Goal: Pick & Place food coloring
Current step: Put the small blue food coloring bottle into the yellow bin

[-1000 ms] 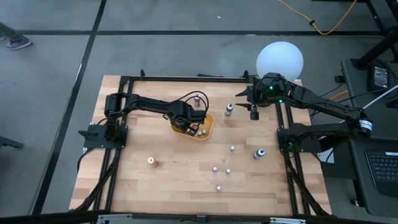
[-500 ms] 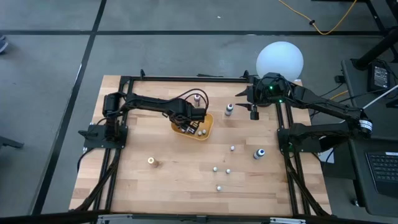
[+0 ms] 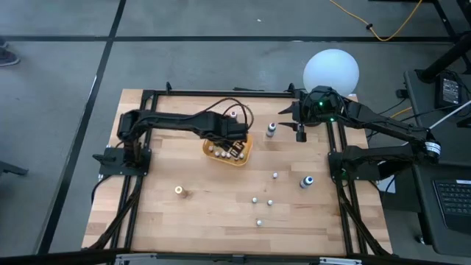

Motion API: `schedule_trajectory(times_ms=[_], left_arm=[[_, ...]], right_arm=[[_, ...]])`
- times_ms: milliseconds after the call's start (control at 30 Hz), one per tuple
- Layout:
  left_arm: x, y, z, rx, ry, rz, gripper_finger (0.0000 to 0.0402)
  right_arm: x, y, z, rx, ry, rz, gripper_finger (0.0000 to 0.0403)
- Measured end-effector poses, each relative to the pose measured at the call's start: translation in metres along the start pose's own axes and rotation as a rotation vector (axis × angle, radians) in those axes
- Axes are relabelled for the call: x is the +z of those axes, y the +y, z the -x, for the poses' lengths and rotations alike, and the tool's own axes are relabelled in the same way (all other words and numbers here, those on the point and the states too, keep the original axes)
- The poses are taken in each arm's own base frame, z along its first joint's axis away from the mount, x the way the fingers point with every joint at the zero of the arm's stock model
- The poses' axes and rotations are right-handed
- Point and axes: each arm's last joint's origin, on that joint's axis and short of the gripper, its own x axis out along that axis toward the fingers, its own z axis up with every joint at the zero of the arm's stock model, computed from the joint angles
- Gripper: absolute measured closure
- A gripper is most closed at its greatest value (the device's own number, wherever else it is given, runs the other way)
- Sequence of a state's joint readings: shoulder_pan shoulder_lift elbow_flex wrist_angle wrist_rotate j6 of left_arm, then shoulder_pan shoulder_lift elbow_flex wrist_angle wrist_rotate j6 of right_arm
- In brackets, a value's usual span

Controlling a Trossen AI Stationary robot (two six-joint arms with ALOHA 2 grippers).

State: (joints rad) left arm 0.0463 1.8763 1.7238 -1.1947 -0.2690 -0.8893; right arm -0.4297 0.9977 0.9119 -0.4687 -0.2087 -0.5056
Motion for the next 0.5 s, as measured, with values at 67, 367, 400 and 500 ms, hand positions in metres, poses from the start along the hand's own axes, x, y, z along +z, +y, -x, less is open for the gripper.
schedule_trajectory(times_ms=[67, 367, 400, 500], left_arm=[[0.001, -0.013, 0.021, -0.081, -0.062, -0.049, 0.0283], [-0.039, -0.059, 0.074, -0.301, -0.158, -0.195, 0.0284], [-0.045, -0.064, 0.075, -0.316, -0.155, -0.186, 0.0283], [-0.065, -0.079, 0.073, -0.353, -0.145, -0.202, 0.0283]], right_arm=[[0.000, 0.000, 0.000, 0.003, -0.001, 0.000, 0.0226], [0.000, 0.001, 0.000, 0.021, -0.005, -0.001, 0.0226], [0.000, 0.001, 0.000, 0.043, -0.016, -0.001, 0.0226], [0.002, 0.004, 0.000, 0.139, -0.069, -0.002, 0.0226]])
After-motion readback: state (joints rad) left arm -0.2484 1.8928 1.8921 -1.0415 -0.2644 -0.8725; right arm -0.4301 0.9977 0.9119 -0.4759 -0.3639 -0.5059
